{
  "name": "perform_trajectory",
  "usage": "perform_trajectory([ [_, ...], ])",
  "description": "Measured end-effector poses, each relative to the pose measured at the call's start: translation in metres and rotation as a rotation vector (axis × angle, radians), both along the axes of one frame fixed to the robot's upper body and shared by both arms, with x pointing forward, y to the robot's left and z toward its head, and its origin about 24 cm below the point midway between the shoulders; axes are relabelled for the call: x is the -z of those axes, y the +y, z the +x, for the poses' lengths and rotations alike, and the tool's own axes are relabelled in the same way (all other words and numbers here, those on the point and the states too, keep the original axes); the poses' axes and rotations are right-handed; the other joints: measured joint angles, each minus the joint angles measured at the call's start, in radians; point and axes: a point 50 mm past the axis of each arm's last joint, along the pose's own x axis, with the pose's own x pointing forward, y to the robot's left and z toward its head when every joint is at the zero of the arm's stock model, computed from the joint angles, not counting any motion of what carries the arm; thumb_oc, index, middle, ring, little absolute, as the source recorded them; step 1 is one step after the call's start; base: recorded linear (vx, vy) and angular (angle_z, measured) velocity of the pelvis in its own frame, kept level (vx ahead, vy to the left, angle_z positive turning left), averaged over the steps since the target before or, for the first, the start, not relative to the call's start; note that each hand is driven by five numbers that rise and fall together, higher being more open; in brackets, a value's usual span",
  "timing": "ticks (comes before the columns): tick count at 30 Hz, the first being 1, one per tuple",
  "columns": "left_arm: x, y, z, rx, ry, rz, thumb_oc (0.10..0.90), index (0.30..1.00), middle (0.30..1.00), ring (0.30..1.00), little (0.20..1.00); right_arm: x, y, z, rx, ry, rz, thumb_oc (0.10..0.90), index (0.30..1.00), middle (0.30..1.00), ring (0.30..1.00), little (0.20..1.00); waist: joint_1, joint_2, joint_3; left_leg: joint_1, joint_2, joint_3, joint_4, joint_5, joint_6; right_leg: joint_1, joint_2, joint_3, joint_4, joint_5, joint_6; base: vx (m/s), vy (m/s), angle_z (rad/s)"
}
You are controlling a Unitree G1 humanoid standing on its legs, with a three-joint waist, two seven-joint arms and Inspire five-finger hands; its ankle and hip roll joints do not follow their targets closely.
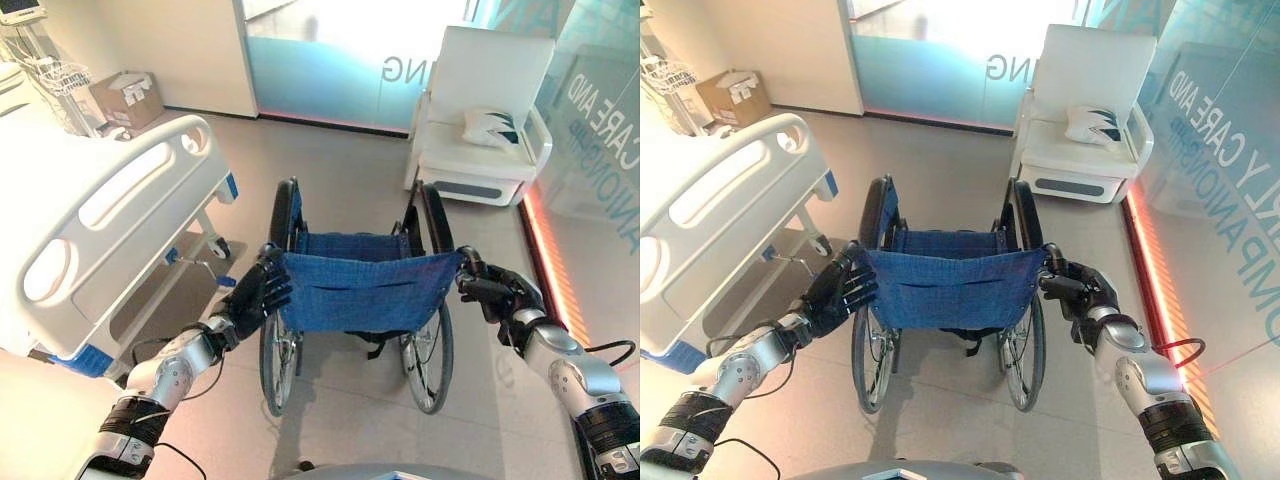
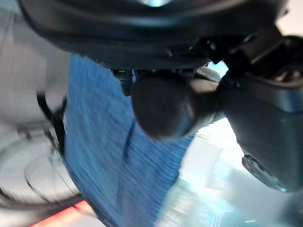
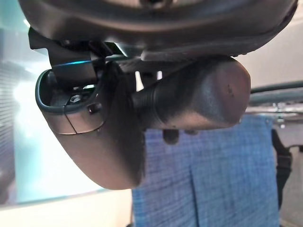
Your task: Push the wheelchair next to the bed
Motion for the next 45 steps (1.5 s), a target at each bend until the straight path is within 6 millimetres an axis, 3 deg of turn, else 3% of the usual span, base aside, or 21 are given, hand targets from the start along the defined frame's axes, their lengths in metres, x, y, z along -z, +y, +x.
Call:
perform_trajectory([
  [5,-0.008,0.005,0.010,0.104,0.033,0.269,0.800,0.900,0.900,0.900,0.900,0.000,-0.001,0.000,0.000,0.017,-0.010,0.400,0.300,0.300,0.300,0.300,0.001,0.021,-0.017,-0.001,0.001,-0.001,0.000,-0.002,-0.003,0.000,0.001,-0.001,0.000,0.000,0.000,0.00,0.000,0.00],
  [14,-0.021,0.006,0.022,0.203,0.073,0.465,0.800,0.900,0.900,0.900,0.900,-0.001,-0.001,0.001,0.002,0.018,-0.012,0.400,0.300,0.300,0.300,0.300,0.001,0.033,-0.024,-0.004,0.000,-0.003,0.000,-0.002,-0.003,-0.003,0.000,-0.002,0.000,-0.004,0.006,0.00,0.000,0.00],
  [15,-0.021,0.006,0.022,0.204,0.073,0.465,0.400,0.300,0.300,0.300,0.300,-0.001,-0.001,0.001,0.002,0.018,-0.011,0.400,0.300,0.300,0.300,0.300,0.001,0.033,-0.024,-0.005,0.000,-0.003,0.000,-0.002,-0.003,-0.003,0.000,-0.003,0.000,-0.004,0.006,0.00,0.000,0.00],
  [35,-0.031,0.008,0.027,0.225,0.054,0.451,0.400,0.300,0.300,0.300,0.300,-0.012,-0.001,0.010,-0.005,-0.019,-0.021,0.400,0.300,0.300,0.300,0.300,-0.002,0.039,0.003,-0.010,0.000,-0.006,0.000,-0.001,-0.002,-0.010,-0.001,-0.016,-0.001,-0.004,0.006,0.01,0.007,0.00],
  [45,-0.026,0.006,0.032,0.169,0.049,0.432,0.400,0.300,0.300,0.300,0.300,-0.014,0.000,0.020,-0.012,-0.022,-0.048,0.400,0.300,0.300,0.300,0.300,0.005,0.047,0.011,0.000,-0.002,0.002,0.008,-0.001,-0.001,-0.012,-0.003,0.001,0.012,-0.004,0.007,0.04,0.059,-0.04],
])
